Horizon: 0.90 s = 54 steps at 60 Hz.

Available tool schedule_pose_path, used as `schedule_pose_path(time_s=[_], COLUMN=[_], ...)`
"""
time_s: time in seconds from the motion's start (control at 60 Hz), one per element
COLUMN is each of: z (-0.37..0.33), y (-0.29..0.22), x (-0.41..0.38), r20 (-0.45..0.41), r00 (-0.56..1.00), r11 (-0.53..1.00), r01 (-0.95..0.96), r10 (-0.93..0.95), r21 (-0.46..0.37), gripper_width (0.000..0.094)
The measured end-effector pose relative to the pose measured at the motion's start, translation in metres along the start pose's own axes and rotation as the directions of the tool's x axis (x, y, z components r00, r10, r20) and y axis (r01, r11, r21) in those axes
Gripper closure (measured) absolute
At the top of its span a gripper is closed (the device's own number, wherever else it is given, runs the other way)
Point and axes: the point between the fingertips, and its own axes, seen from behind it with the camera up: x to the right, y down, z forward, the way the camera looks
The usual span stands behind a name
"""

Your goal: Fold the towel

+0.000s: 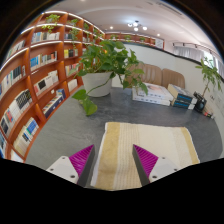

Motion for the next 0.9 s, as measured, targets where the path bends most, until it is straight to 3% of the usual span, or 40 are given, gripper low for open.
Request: schedule_pose_path(time_s=[0.1, 0.133, 0.167, 0.367, 0.483, 0.65, 0.767, 0.9], z=[0.028, 0.031, 0.033, 0.034, 0.025, -0.014, -0.034, -0.040], y=[0.013, 0.003, 0.008, 0.005, 0.002, -0.053, -0.074, -0.051], x=[0.000, -0.002, -0.001, 0.012, 0.005, 0.047, 0.121, 0.224], r20=[-0.052, -0.057, -0.073, -0.094, -0.040, 0.014, -0.051, -0.213], r00=[0.998, 0.998, 0.997, 0.995, 0.998, 0.981, 0.968, 0.946], r11=[0.998, 1.000, 0.999, 0.998, 0.996, 0.981, 0.969, 0.969], r01=[0.027, 0.025, 0.034, 0.039, -0.042, -0.194, -0.245, -0.244], r10=[-0.031, -0.026, -0.036, -0.043, 0.039, 0.194, 0.247, 0.246], r21=[-0.065, -0.018, -0.034, -0.047, -0.078, -0.013, 0.037, 0.035], gripper_width=[0.0290, 0.0363, 0.0463, 0.0836, 0.0840, 0.0841, 0.0841, 0.0810])
